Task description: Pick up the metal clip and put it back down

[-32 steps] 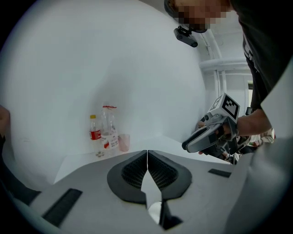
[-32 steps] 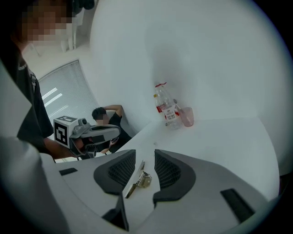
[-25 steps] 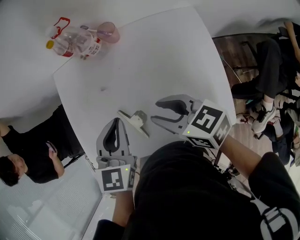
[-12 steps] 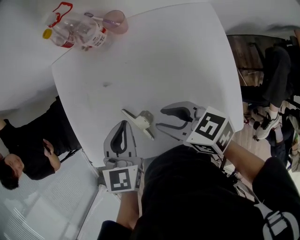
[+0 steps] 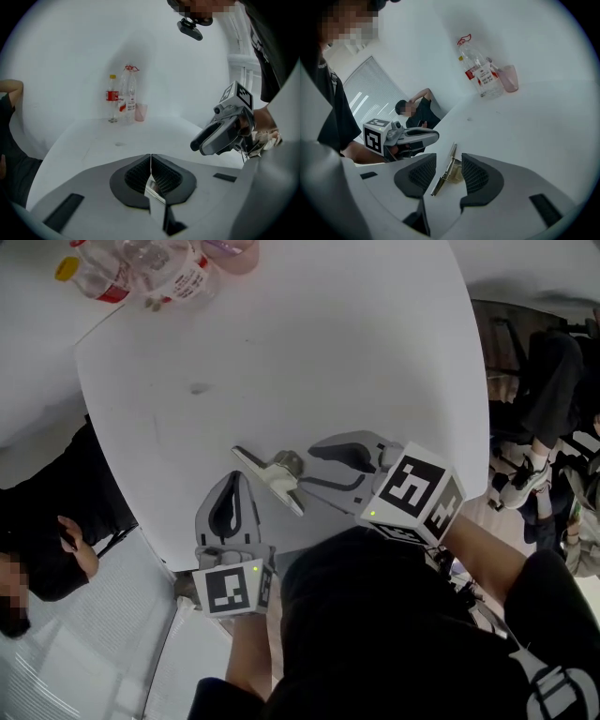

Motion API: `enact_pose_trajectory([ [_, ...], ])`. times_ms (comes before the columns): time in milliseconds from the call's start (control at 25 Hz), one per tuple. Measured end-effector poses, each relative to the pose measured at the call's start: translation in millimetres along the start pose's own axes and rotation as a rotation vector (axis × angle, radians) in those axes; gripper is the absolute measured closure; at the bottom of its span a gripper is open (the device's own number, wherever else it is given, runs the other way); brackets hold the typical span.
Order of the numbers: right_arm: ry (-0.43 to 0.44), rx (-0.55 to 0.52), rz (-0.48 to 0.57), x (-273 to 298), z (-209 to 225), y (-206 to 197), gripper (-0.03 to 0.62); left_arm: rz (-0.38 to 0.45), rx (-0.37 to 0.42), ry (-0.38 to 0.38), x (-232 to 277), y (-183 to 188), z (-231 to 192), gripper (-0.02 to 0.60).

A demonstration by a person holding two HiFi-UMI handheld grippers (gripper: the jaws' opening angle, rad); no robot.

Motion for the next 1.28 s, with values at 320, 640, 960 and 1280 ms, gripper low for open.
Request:
enact_pose_trajectory([
  [320, -0.006, 0.012, -0.052, 22.6, 7.0, -7.5, 0.425, 0.002, -0.031, -0.04, 21.4, -21.7, -13.9, 0.558],
  [640, -0.006, 0.023, -0.096, 46.3, 3.8, -12.9, 0.425, -0.011, -0.066, -0.07, 30.9, -44.5, -23.7, 0.559],
  [960, -0.01, 0.035, -0.119, 65.1, -2.1, -17.2, 0.425, -0.015, -0.085, -0.093, 33.4, -58.3, -31.1, 0.558],
  [1280, 0.004, 0.067, -0.147, 78.5, -3.5, -24.6, 0.427, -0.012, -0.052, -0.101, 35.4, -59.4, -30.9, 0.558],
])
Point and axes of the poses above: the fingertips, and each gripper's own axes: x forward along the fingers, z to its right, y out of its top, the point moved 4 cm from there along -x, backward along the fingers, and after that the axes turned 11 degrees about -z, right-handed, at the moved point
